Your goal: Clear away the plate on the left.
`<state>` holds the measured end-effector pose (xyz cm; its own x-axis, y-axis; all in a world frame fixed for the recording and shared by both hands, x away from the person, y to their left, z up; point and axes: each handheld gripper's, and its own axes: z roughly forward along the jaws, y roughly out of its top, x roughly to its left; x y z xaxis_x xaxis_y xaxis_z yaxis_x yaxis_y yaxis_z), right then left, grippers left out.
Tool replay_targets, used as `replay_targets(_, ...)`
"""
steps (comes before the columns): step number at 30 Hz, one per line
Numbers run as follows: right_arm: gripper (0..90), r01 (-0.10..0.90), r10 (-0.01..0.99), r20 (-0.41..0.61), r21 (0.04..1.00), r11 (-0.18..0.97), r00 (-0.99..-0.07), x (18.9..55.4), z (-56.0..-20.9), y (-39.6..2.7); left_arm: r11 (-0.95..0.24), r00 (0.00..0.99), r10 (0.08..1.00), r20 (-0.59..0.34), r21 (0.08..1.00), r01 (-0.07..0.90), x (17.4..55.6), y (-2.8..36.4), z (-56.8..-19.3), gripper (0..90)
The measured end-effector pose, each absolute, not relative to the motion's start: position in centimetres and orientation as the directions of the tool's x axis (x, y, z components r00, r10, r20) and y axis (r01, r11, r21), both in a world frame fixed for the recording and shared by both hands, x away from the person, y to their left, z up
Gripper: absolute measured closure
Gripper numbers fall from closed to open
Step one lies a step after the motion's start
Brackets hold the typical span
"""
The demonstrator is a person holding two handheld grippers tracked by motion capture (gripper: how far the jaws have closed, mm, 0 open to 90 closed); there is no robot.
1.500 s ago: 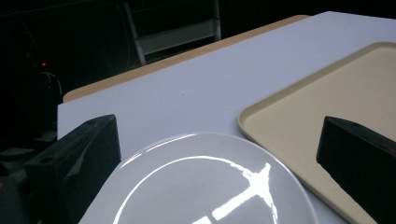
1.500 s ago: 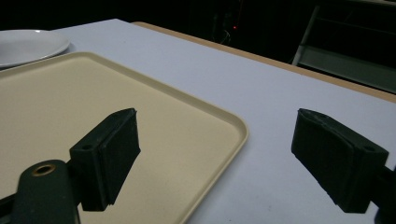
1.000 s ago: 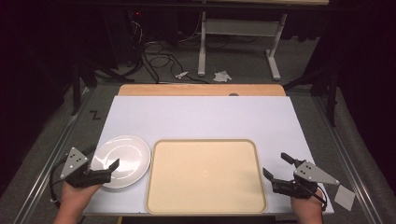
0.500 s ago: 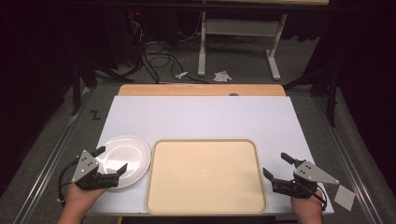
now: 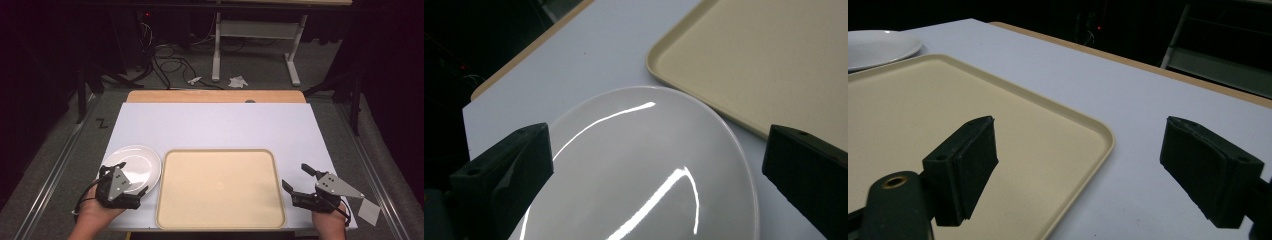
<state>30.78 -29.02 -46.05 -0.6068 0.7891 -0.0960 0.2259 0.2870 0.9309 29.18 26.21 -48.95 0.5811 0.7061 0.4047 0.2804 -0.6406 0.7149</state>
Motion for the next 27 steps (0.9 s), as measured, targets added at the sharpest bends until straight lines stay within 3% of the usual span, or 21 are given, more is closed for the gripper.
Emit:
replay_targets(8,16.0,0.226,0.786,-0.097,0.93,0.291,-0.611,30.8,-46.1,-29.0,-0.749,0.618,0.612,0.493,0.612,0.253,28.8,24.3,-49.4,0.9)
replay_targets(16,16.0,0.231,0.786,-0.097,0.927,0.295,-0.611,31.0,-46.1,-28.9,-0.762,0.628,0.607,0.488,0.582,0.284,29.1,24.3,-49.5,2.5)
replay_targets(27,16.0,0.223,0.785,-0.098,0.931,0.29,-0.611,30.8,-46.0,-29.0,-0.826,0.631,0.545,0.552,0.485,0.289,28.6,23.4,-49.8,4.1)
